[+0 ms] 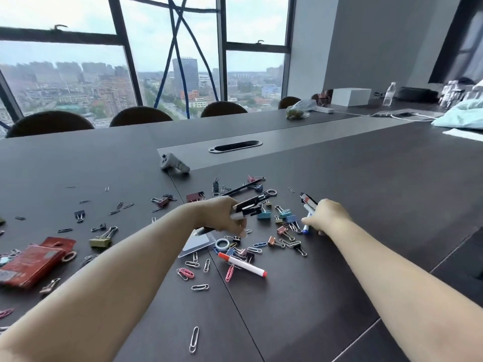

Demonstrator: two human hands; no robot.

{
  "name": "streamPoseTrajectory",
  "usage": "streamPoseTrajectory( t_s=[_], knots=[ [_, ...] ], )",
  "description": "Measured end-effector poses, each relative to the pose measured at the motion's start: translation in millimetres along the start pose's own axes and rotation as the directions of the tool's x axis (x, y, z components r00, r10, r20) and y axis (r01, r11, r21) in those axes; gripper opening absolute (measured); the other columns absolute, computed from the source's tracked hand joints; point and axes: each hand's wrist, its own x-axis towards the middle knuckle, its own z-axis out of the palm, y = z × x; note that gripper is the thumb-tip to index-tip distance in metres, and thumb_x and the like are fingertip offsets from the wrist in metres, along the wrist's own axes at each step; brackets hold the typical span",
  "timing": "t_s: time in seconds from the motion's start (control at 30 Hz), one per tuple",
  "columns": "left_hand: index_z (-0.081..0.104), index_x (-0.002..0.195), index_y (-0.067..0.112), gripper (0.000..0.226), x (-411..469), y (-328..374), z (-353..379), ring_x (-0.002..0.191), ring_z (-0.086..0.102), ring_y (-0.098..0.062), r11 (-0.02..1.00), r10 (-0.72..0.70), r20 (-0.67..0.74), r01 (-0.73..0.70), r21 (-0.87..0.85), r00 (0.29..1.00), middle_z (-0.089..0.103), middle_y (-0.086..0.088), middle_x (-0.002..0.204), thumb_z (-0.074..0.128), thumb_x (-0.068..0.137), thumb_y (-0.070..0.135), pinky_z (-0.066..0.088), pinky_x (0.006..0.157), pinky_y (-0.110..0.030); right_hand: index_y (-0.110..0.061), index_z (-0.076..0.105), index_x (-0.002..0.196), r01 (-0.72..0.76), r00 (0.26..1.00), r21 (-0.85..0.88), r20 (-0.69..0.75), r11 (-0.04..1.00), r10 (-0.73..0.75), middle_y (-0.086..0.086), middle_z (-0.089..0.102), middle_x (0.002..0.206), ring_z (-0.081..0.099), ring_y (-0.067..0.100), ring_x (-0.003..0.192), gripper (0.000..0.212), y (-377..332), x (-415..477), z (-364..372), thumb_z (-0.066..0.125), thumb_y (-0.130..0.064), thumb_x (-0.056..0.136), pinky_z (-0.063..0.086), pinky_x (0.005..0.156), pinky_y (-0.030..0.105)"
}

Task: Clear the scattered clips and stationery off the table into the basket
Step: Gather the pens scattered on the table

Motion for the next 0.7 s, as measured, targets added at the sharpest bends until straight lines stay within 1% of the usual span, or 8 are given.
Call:
streamPoseTrajectory(
  t_s=[0.1,0.17,0.3,0.33,0.4,0.47,0.6,0.7],
  knots=[
    [0.060,0.070,0.025,0.021,-14,-1,8,0.052,0.049,-0.005,1.000,-0.008,0.054,0.008,-0.011,0.999,0.058,0.010,0.063,0.080,0.070,0.018,0.039,0.046,-0.012,-0.012,0.051,0.060,-0.003,1.000,0.055,0.015,0.998,0.002,0.000,0.059,0.051,0.054,0.014,0.042,0.020,0,-7,6,0.054,-0.016,0.079,0.035,0.044,0.020],
    [0.062,0.074,0.024,0.021,-22,-3,11,0.058,0.050,-0.007,1.000,0.004,0.081,-0.002,-0.027,0.997,0.060,0.008,0.068,0.081,0.068,0.021,0.041,0.056,-0.018,-0.010,0.052,0.061,0.021,1.000,0.098,0.018,0.995,-0.023,0.001,0.059,0.052,0.053,0.015,0.041,0.018,-2,-12,6,0.052,-0.015,0.079,0.035,0.044,0.020],
    [0.063,0.077,0.034,0.028,-33,0,17,0.076,0.059,-0.019,0.994,0.067,0.133,-0.077,0.074,0.989,0.065,0.002,0.084,0.085,0.060,0.036,0.047,0.073,-0.028,-0.007,0.053,0.069,0.090,0.992,0.417,0.044,0.905,-0.119,0.005,0.057,0.052,0.048,0.016,0.041,0.013,-5,-19,10,0.052,-0.013,0.080,0.038,0.047,0.021],
    [0.063,0.077,0.034,0.028,-34,1,19,0.075,0.060,-0.020,0.993,0.067,0.142,-0.080,0.086,0.988,0.065,0.001,0.084,0.085,0.059,0.038,0.049,0.072,-0.027,-0.007,0.054,0.071,0.101,0.987,0.513,0.056,0.852,-0.151,0.006,0.059,0.056,0.048,0.017,0.043,0.012,-5,-20,11,0.052,-0.012,0.081,0.041,0.049,0.022],
    [0.061,0.074,0.033,0.026,-35,3,24,0.058,0.053,-0.004,0.990,0.054,0.144,-0.073,0.124,0.988,0.059,0.008,0.069,0.084,0.063,0.031,0.042,0.056,-0.013,-0.008,0.056,0.077,0.115,0.973,0.631,0.083,0.768,-0.215,0.007,0.063,0.064,0.047,0.015,0.046,0.007,-6,-22,11,0.054,-0.011,0.084,0.041,0.046,0.022],
    [0.058,0.071,0.033,0.026,-34,2,30,0.048,0.046,0.002,0.983,0.055,0.130,-0.077,0.165,0.990,0.053,0.012,0.061,0.083,0.066,0.027,0.033,0.046,-0.008,-0.007,0.055,0.084,0.170,0.954,0.649,0.079,0.741,-0.288,0.008,0.061,0.065,0.048,0.014,0.048,0.002,-5,-25,11,0.057,-0.008,0.084,0.039,0.042,0.019],
    [0.062,0.085,0.022,0.025,-33,-1,37,0.056,0.043,-0.005,0.983,0.046,0.076,-0.059,0.176,0.996,0.052,0.008,0.066,0.080,0.068,0.029,0.031,0.050,-0.015,-0.008,0.054,0.086,0.270,0.931,0.607,0.033,0.748,-0.363,0.005,0.056,0.063,0.051,0.014,0.048,0.015,-3,-28,15,0.067,-0.009,0.080,0.040,0.037,0.018],
    [0.061,0.082,0.015,0.024,-29,-5,35,0.057,0.040,-0.009,0.987,0.061,0.007,-0.062,0.148,0.998,0.046,0.006,0.065,0.078,0.071,0.030,0.031,0.051,-0.017,-0.008,0.059,0.100,0.345,0.920,0.506,-0.015,0.791,-0.392,0.010,0.065,0.078,0.064,0.021,0.061,0.029,-2,-25,19,0.071,-0.021,0.078,0.048,0.044,0.026]
  ],
)
